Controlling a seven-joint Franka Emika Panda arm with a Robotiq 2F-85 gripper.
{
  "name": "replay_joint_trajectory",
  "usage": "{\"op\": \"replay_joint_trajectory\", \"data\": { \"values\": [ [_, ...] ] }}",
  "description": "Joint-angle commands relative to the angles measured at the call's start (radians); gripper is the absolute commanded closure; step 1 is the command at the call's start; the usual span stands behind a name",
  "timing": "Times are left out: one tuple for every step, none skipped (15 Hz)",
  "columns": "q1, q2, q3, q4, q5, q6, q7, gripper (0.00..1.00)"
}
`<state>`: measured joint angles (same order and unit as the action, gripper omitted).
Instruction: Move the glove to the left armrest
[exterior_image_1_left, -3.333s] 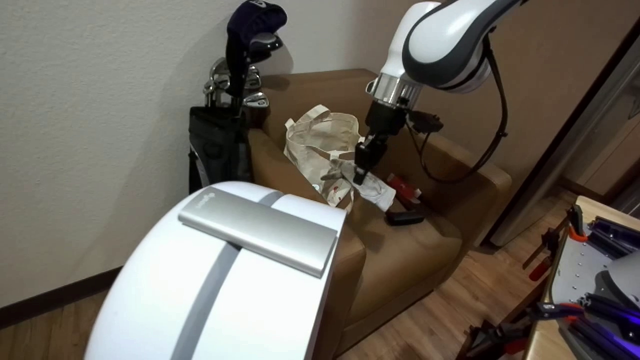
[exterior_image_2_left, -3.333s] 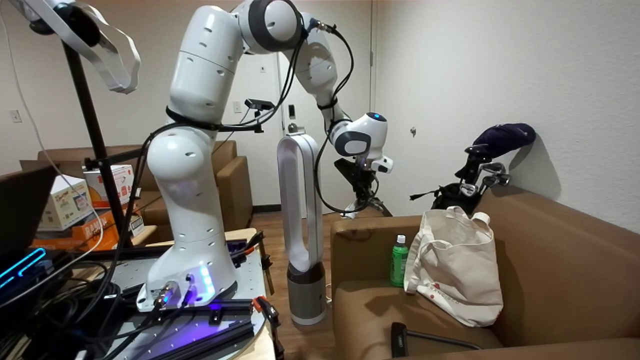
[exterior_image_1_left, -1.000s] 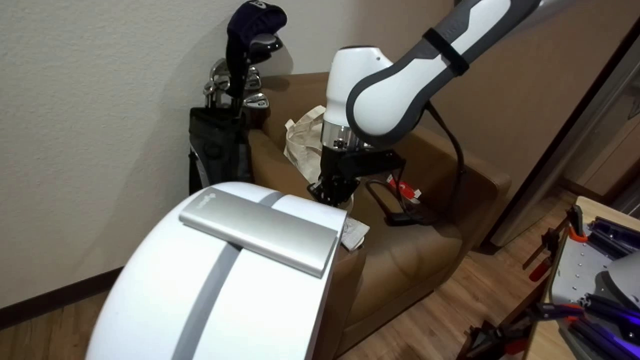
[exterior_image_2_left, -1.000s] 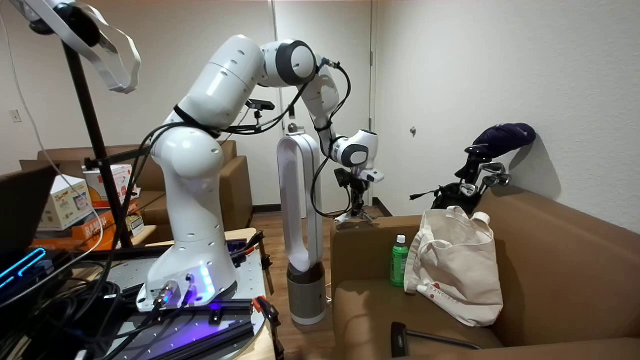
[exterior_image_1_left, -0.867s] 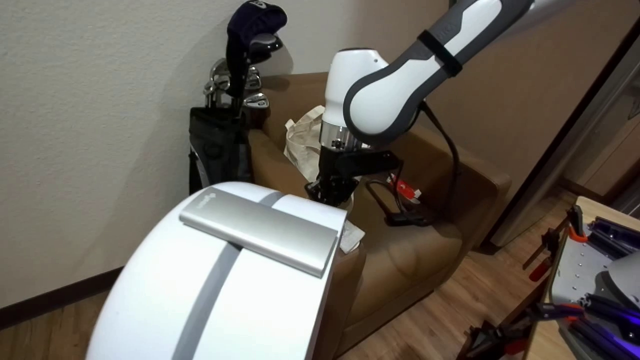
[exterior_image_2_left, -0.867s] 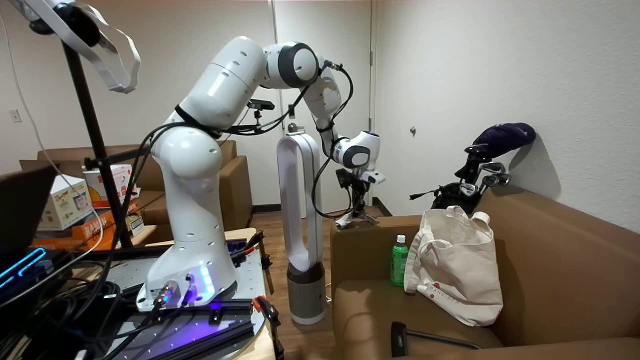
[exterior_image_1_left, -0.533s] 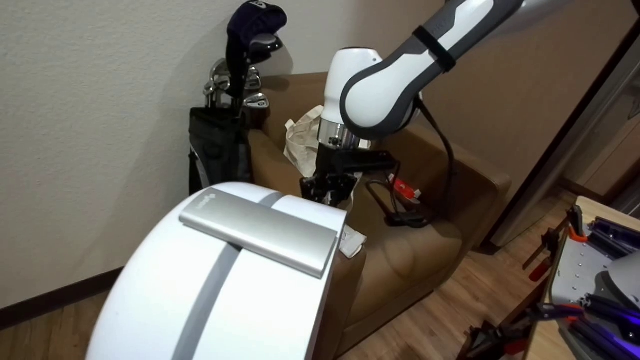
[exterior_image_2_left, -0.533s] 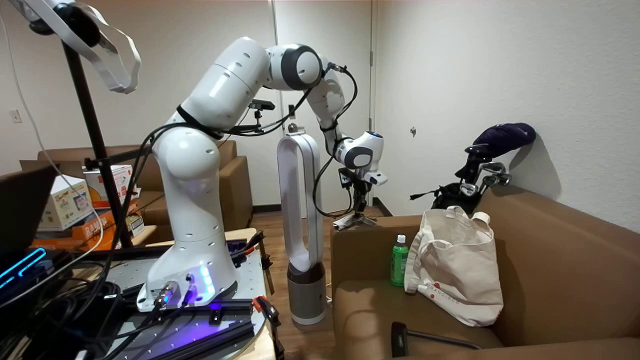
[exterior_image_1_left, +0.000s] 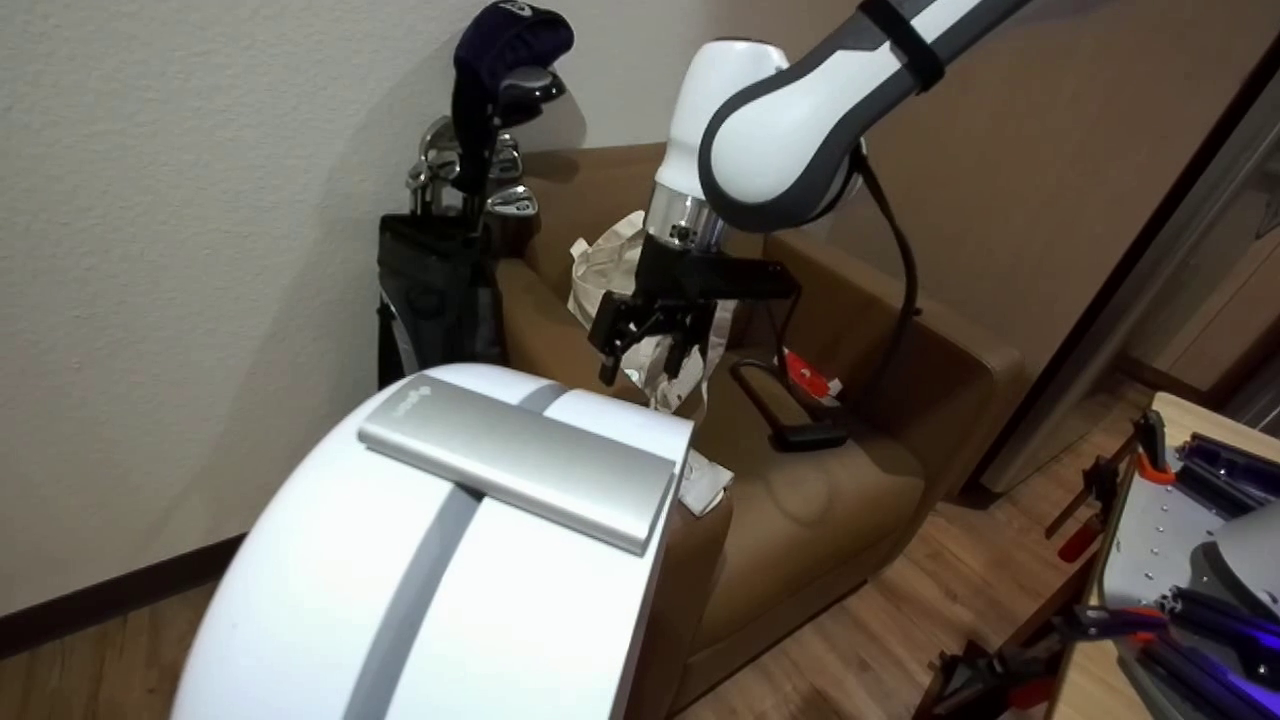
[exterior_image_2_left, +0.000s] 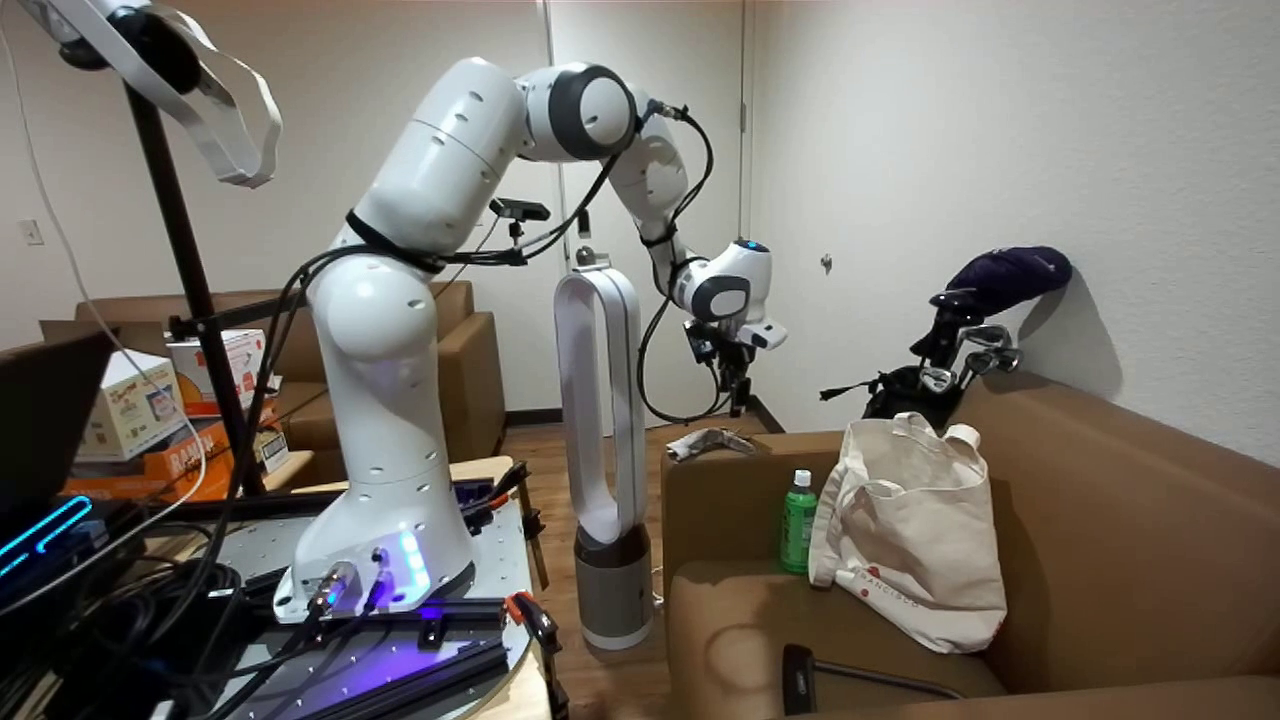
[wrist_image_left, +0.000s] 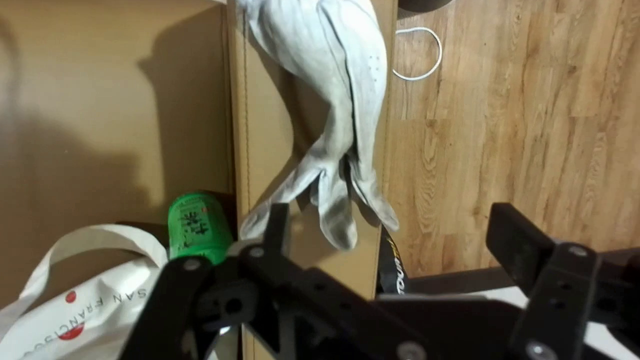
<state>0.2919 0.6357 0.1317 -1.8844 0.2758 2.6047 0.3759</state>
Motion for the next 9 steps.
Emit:
{"op": "replay_joint_trajectory", "data": {
  "values": [
    [-0.202,-0.118,0.180,-0.185,0.159,0.175,-0.253,0.00],
    [-0.282,-0.133,0.259,-0.220,0.211,0.216,-0.323,0.00],
    [-0.349,-0.139,0.330,-0.234,0.273,0.220,-0.397,0.00],
    [-0.425,-0.137,0.400,-0.243,0.315,0.195,-0.470,0.00],
    [-0.503,-0.145,0.454,-0.267,0.349,0.152,-0.545,0.00],
    [-0.577,-0.156,0.486,-0.321,0.386,0.129,-0.616,0.00],
    [-0.628,-0.165,0.500,-0.352,0.416,0.095,-0.675,0.00],
    [-0.628,-0.182,0.458,-0.375,0.463,0.040,-0.739,0.00],
    [-0.649,-0.203,0.431,-0.411,0.479,0.001,-0.786,0.00]
  ]
}}
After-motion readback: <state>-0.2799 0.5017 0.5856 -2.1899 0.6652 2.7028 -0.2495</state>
